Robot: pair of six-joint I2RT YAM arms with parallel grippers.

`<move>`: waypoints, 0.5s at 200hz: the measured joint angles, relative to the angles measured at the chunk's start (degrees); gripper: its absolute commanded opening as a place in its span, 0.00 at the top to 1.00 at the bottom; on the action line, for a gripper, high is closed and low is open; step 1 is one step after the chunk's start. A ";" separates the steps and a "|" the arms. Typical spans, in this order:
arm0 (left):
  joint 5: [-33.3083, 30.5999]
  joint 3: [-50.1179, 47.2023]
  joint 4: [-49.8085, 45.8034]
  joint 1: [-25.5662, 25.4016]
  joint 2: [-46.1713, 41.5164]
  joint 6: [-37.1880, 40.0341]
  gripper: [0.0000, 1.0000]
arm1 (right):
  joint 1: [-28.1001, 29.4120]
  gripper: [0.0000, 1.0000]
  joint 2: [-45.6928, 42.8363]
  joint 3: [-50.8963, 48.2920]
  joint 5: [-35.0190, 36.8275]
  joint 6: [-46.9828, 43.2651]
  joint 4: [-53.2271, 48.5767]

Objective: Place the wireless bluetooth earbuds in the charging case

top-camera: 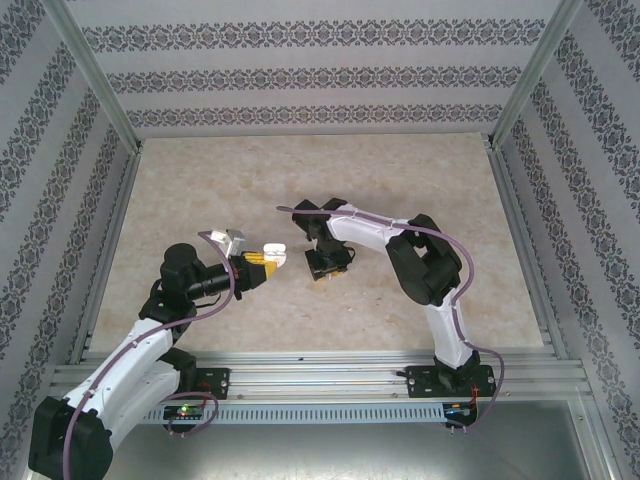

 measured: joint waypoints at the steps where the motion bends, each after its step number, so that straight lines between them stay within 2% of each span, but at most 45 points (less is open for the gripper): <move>1: 0.02 0.00 0.00 0.00 0.00 0.00 1.00 | -0.02 0.64 0.00 0.00 -0.02 0.02 0.02; 100: 0.98 0.00 0.02 0.00 0.00 -0.24 1.00 | -0.11 0.64 -0.26 -0.35 0.26 3.08 0.63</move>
